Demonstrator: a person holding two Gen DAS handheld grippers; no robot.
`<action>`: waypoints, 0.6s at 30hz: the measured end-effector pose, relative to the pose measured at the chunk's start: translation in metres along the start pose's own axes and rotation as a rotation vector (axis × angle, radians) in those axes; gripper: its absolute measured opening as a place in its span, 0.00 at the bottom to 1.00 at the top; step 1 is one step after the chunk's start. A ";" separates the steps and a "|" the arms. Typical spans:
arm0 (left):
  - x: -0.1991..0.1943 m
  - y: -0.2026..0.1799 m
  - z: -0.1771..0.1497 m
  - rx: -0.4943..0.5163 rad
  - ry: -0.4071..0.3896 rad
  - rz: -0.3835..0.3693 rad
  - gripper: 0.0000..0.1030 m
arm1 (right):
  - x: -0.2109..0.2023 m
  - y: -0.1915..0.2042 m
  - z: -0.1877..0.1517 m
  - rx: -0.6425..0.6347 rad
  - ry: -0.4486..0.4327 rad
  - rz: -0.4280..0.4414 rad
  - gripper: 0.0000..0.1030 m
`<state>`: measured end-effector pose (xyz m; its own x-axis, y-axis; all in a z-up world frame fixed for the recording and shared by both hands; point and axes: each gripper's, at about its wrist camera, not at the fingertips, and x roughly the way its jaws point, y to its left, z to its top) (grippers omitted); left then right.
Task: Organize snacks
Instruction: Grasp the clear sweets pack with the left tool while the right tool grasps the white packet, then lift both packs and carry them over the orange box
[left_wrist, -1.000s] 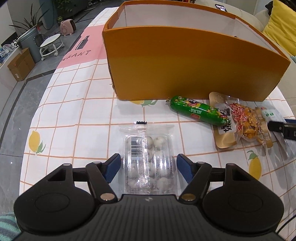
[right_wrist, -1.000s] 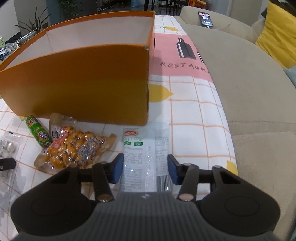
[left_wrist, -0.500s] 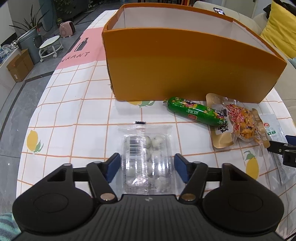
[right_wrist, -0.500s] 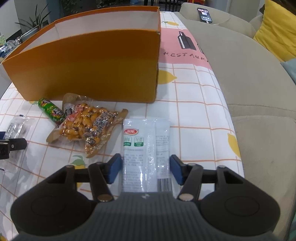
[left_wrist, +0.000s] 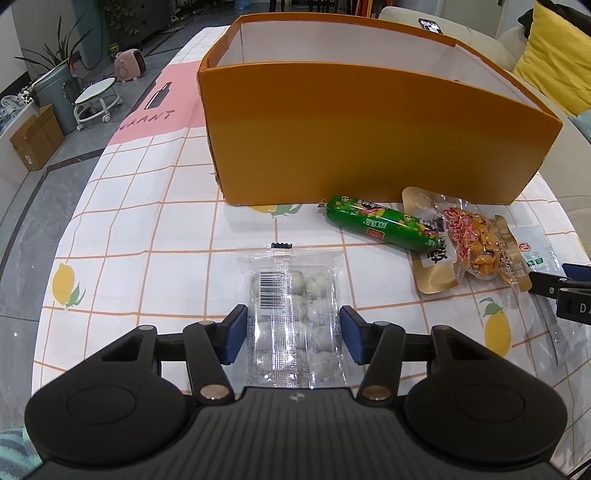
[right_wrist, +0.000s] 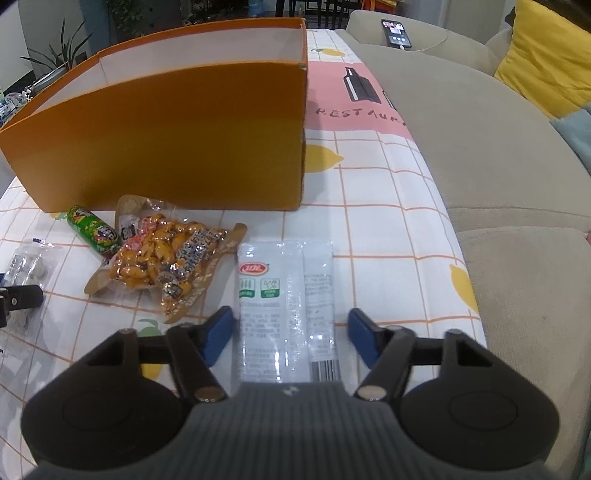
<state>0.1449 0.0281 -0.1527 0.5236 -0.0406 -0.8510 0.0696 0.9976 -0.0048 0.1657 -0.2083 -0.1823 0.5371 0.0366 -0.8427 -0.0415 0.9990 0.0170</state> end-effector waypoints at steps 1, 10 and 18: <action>-0.001 0.000 -0.001 -0.001 0.002 -0.003 0.59 | -0.001 0.001 0.000 -0.004 0.001 0.000 0.49; -0.015 -0.003 -0.003 -0.014 -0.004 -0.044 0.57 | -0.013 0.002 -0.003 0.005 0.005 0.000 0.45; -0.046 -0.010 -0.001 -0.010 -0.070 -0.072 0.57 | -0.042 0.004 -0.002 0.006 -0.040 -0.003 0.45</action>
<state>0.1192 0.0202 -0.1138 0.5755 -0.1160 -0.8095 0.1009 0.9924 -0.0705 0.1412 -0.2061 -0.1479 0.5705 0.0345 -0.8206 -0.0346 0.9992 0.0179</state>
